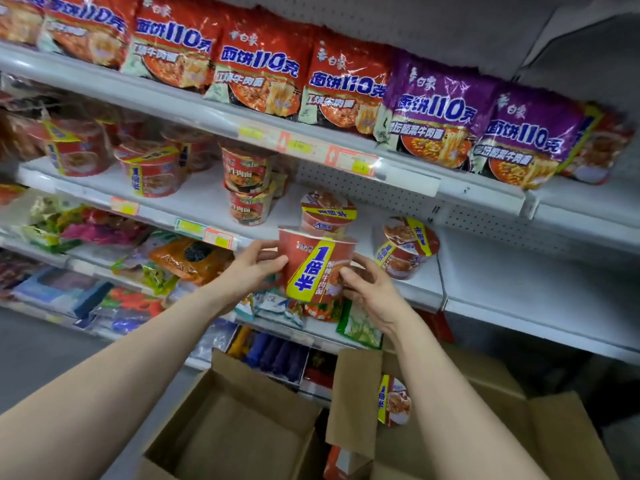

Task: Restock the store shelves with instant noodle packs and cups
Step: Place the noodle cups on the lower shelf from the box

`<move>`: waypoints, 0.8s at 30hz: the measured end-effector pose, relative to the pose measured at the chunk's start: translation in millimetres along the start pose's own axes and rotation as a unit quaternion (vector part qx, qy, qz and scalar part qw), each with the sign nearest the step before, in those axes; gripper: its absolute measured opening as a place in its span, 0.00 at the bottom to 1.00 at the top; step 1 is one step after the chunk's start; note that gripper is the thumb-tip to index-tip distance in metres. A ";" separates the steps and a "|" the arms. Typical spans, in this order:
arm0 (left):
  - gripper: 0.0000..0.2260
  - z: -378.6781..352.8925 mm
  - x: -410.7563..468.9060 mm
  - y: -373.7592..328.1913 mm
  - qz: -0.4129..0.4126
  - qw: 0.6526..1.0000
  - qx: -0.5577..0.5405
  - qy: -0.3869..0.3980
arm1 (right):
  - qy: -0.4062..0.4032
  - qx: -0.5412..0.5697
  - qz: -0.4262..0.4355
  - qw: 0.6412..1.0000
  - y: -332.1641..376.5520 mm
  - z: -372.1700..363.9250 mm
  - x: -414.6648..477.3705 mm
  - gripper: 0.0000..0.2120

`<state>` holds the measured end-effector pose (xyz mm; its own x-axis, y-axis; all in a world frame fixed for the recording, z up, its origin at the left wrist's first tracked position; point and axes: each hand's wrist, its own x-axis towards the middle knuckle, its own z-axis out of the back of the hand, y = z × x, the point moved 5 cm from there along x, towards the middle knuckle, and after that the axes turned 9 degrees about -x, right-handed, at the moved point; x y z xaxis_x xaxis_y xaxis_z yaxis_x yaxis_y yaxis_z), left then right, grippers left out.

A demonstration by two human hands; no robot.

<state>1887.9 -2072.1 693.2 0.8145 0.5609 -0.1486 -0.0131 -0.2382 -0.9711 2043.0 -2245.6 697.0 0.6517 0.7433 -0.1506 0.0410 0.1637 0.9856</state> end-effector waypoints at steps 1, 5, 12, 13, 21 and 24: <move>0.20 -3.0 5.8 0.3 0.003 1.000 0.001 0.012 | -0.021 -0.005 0.005 1.000 -0.3 2.1 -2.4 0.15; 0.17 -22.4 22.8 7.3 0.008 0.998 0.010 0.066 | -0.088 -0.007 0.011 0.996 -10.2 16.0 -16.0 0.20; 0.23 -69.7 35.9 24.6 0.011 0.986 0.045 0.159 | -0.174 -0.019 0.009 0.984 -33.1 49.7 -46.2 0.26; 0.26 -76.0 37.9 27.8 0.018 0.984 0.045 0.172 | -0.181 -0.018 0.007 0.983 -36.5 53.8 -49.1 0.27; 0.36 -125.2 61.1 44.3 0.007 0.976 0.065 0.207 | -0.214 -0.073 0.010 0.974 -39.6 102.9 -52.0 0.29; 0.39 -144.9 68.5 46.4 -0.005 0.978 0.068 0.199 | -0.215 -0.093 0.014 0.972 -38.2 124.5 -47.6 0.29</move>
<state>2027.2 -2159.6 665.0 0.9757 0.2035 -0.0810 -0.0592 -0.1108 -0.9921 2104.7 -2368.0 675.9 0.9084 0.4162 -0.0395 -0.0927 0.2927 0.9517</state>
